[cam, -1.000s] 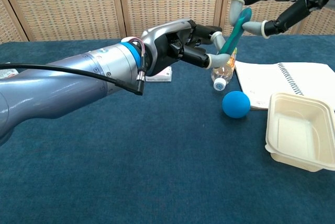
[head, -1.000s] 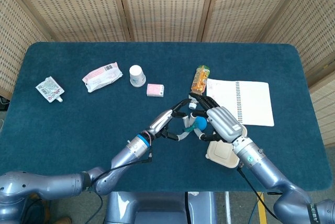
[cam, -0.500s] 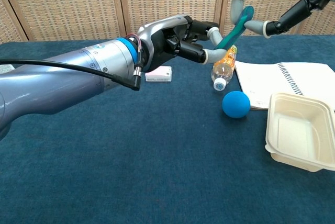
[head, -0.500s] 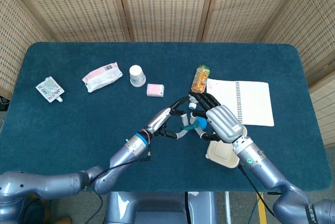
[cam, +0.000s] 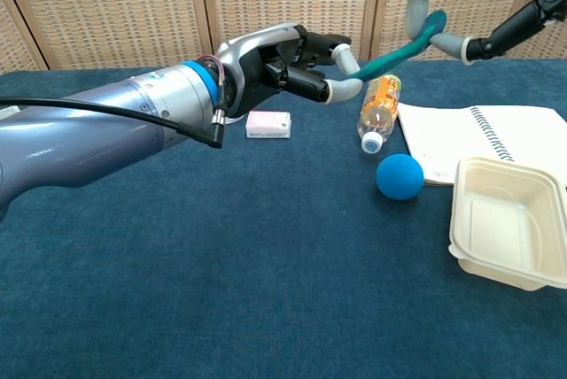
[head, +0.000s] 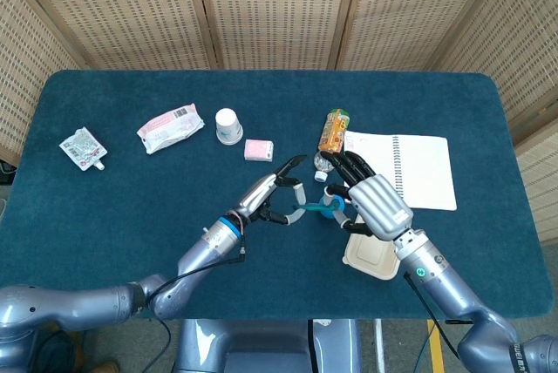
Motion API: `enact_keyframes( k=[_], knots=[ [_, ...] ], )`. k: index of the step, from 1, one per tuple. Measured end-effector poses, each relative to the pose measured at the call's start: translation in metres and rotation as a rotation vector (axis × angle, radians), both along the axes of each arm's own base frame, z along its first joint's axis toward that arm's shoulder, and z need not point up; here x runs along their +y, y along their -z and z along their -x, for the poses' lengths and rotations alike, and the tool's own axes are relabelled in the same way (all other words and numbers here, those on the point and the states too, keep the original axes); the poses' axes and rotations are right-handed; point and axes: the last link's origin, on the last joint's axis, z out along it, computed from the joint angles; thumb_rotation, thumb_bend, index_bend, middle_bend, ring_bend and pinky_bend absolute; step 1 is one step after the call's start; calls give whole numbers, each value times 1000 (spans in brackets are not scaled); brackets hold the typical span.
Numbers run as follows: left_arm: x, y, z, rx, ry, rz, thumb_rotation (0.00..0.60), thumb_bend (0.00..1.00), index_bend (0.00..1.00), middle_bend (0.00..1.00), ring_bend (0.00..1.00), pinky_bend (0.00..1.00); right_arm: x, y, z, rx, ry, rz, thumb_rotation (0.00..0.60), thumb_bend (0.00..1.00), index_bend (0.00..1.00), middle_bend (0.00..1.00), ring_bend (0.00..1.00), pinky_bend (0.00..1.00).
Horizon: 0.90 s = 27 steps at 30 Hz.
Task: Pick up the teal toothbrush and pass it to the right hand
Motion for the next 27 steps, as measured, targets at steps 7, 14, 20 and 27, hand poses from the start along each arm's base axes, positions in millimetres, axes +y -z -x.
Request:
enact_keyframes(
  k=[7, 14, 20, 27],
  knots=[
    [13, -14, 22, 28, -39, -46, 600, 755, 695, 0, 0, 0, 0, -5, 10, 24, -9, 38, 600, 745, 975, 86, 0, 0],
    [23, -31, 46, 59, -76, -91, 600, 756, 703, 0, 0, 0, 2, -8, 19, 58, -31, 80, 600, 744, 976, 88, 0, 0],
    [31, -49, 75, 112, -107, -138, 600, 756, 711, 0, 0, 0, 2, -13, 30, 75, -29, 117, 600, 744, 978, 94, 0, 0],
    [40, -85, 127, 197, -175, -226, 600, 756, 717, 0, 0, 0, 0, -22, 50, 98, -8, 165, 600, 744, 978, 94, 0, 0]
  ],
)
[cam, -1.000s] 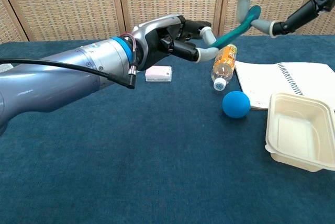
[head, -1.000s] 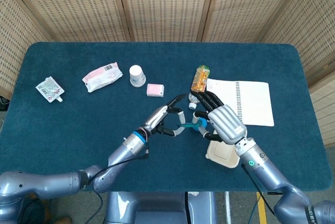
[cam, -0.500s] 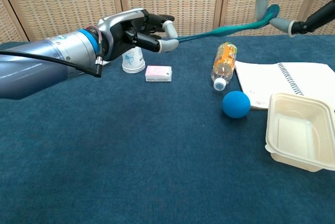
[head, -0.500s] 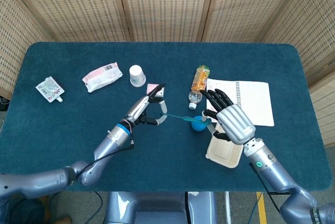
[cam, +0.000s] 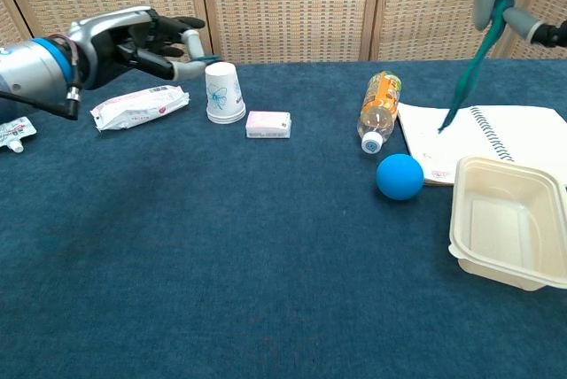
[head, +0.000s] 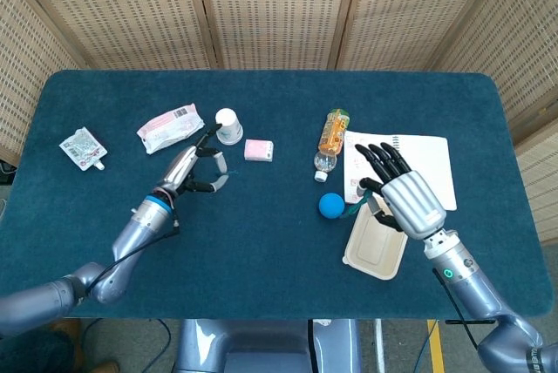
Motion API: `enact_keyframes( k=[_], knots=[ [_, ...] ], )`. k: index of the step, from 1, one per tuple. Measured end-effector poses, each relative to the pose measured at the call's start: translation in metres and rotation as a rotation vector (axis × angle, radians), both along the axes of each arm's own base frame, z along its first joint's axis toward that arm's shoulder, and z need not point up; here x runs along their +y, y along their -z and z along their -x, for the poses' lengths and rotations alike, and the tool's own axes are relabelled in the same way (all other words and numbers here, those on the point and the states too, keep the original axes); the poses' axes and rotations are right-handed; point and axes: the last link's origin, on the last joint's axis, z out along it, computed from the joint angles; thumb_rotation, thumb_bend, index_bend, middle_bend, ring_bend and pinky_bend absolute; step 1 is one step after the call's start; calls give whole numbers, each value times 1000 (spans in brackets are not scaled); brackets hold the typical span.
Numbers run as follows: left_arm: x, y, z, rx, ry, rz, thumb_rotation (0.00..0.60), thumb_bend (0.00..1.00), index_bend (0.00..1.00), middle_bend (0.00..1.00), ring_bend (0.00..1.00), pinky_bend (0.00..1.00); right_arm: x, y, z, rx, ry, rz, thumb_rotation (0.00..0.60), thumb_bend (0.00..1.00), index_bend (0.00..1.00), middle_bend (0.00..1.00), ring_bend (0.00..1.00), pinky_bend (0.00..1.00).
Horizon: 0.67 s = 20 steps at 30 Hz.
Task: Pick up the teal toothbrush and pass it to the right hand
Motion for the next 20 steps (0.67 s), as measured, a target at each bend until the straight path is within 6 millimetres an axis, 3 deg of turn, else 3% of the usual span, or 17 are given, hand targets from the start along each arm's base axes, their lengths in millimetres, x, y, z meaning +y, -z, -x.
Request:
enact_keyframes(
  k=[6, 9, 15, 20],
  knots=[
    [6, -48, 47, 91, -47, -95, 600, 755, 717, 0, 0, 0, 1, -5, 23, 29, 32, 23, 600, 744, 978, 94, 0, 0],
    [6, -67, 59, 157, -37, -128, 600, 755, 717, 0, 0, 0, 4, -5, 27, 32, 39, 18, 600, 743, 978, 94, 0, 0],
    [1, -104, 72, 347, 3, -175, 600, 755, 723, 0, 0, 0, 8, -4, 24, 10, 42, -5, 600, 744, 978, 94, 0, 0],
    [-8, -124, 75, 496, 34, -193, 600, 755, 724, 0, 0, 0, 11, -2, 17, -8, 38, -23, 600, 744, 978, 94, 0, 0]
  ],
)
